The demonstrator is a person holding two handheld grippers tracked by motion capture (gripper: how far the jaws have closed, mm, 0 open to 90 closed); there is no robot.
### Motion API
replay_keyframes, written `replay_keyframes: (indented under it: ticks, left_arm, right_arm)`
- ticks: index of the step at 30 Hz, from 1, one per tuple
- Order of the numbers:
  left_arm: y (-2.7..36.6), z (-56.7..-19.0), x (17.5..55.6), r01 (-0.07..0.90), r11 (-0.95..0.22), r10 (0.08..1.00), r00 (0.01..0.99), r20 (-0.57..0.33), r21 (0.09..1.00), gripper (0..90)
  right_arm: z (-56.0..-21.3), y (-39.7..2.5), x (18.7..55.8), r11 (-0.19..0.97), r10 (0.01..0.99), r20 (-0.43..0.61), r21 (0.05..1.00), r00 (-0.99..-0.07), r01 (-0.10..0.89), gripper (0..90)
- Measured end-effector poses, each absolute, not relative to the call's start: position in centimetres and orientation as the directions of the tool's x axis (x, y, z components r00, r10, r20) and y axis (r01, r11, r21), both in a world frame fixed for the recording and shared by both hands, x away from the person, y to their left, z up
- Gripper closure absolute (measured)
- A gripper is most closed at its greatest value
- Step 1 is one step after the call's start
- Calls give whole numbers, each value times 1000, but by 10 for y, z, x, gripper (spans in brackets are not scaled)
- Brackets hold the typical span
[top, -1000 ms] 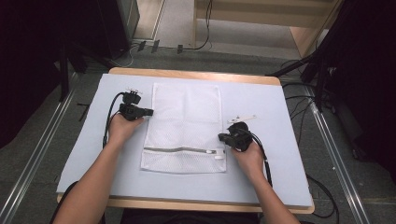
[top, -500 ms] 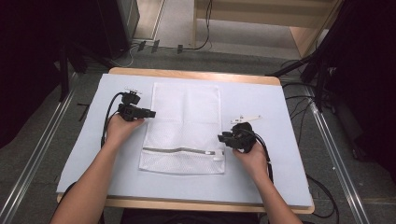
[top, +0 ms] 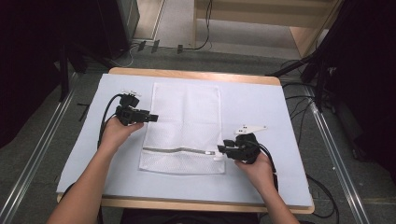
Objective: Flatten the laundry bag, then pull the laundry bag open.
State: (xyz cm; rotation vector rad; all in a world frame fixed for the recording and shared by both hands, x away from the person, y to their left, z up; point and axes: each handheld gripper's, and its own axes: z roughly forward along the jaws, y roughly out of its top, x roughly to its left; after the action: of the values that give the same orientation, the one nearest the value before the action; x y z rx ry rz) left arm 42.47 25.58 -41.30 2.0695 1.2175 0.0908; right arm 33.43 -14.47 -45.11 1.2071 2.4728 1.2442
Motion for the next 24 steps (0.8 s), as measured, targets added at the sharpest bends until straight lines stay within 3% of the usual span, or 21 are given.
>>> replay_keyframes:
  ticks: [6, 17, 24]
  left_arm:
    - [239, -409, 414, 707, -332, 755, 596, -273, 624, 442]
    - [214, -405, 390, 656, -394, 703, 666, -249, 643, 445]
    - [197, -407, 382, 624, -439, 667, 708, -231, 647, 483]
  right_arm:
    - [-451, -145, 333, 335, 698, 242, 721, -674, 607, 633]
    - [-452, -140, 335, 350, 690, 246, 710, -681, 611, 723]
    - [-454, -136, 337, 359, 684, 257, 696, -682, 622, 823]
